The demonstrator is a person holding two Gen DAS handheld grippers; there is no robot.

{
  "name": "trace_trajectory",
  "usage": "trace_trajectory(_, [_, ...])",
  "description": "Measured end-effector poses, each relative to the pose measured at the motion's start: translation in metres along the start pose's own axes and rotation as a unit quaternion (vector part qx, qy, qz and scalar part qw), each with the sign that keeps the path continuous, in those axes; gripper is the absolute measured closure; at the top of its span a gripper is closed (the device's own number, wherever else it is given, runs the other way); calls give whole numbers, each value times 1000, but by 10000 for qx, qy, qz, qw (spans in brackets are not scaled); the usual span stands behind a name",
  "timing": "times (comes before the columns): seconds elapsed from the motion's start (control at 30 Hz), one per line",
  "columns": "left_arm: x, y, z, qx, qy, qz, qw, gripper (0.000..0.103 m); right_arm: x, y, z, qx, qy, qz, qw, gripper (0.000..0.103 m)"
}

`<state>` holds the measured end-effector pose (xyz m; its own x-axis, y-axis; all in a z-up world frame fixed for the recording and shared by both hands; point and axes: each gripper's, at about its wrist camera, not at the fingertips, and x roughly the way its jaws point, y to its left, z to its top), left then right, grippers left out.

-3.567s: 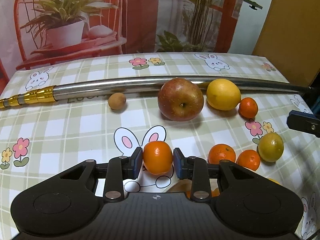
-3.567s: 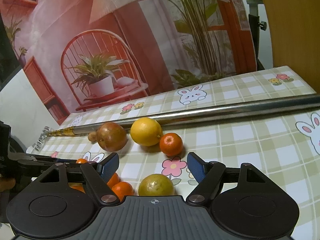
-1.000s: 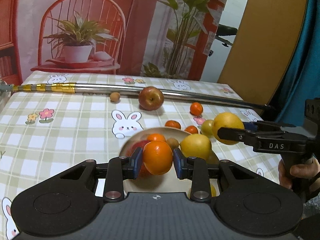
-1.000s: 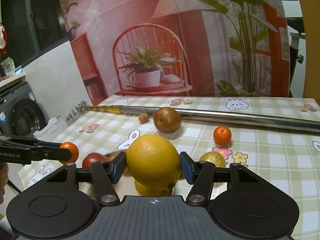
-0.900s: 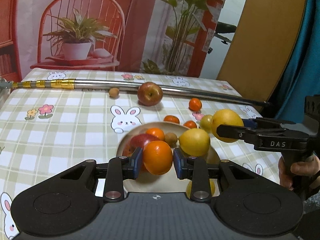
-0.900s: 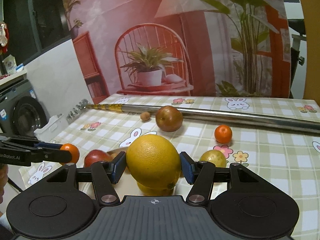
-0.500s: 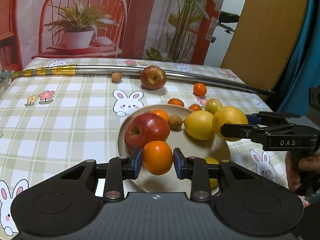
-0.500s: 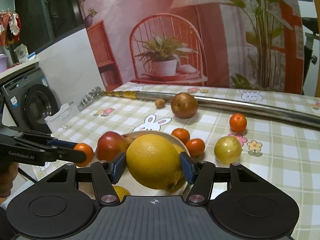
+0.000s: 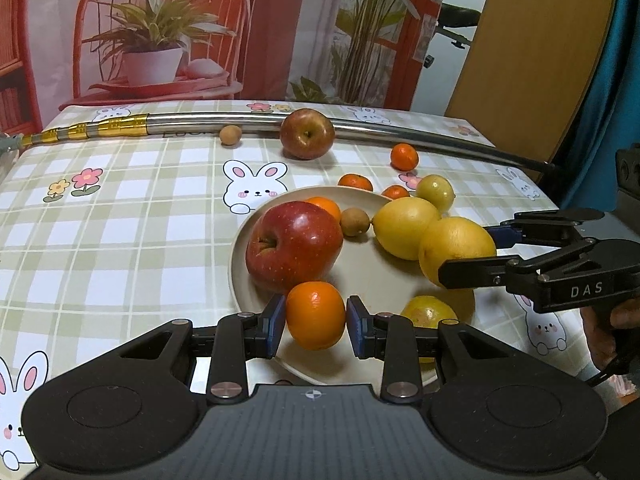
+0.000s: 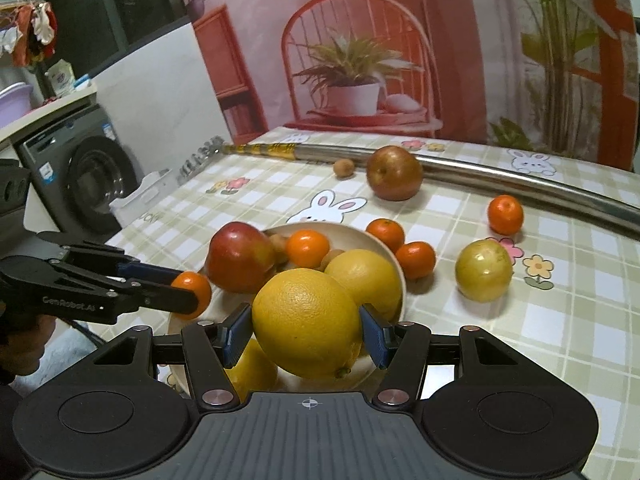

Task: Organize fruits
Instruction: 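Carry the lemon over the white plate with the right tool while the left tool carries the mandarin, then lower the lemon into the plate and open the right tool while the left tool releases the mandarin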

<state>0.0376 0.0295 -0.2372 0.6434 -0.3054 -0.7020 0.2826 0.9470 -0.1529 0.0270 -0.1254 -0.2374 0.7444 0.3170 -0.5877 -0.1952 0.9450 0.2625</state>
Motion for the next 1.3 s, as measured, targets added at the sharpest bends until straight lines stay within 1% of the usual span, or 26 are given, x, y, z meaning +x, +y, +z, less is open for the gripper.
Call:
trace_trajectory(0.2, [3,2,-2,-42,26,43,10000,68,5,1,1,-28,139,-8,9999,49])
trace_trajectory(0.47, [6,-3,-4,95,40,117,9999,68,11,-1,-1,-19,270,-8,9996,49])
trace_trajectory(0.73, [9,-1,-5,117,101,187,9997,68,14,-9,-2,223,276,90,9993,49])
trace_trajectory(1.07, [8,-1,-7,94,73,201,9997,68,12,-4,-2,138,237,126,9995,49])
trace_trajectory(1.3, [6,0,-7,26,12,246,9997,68,8,-6,-2,175,143,27,9997,49])
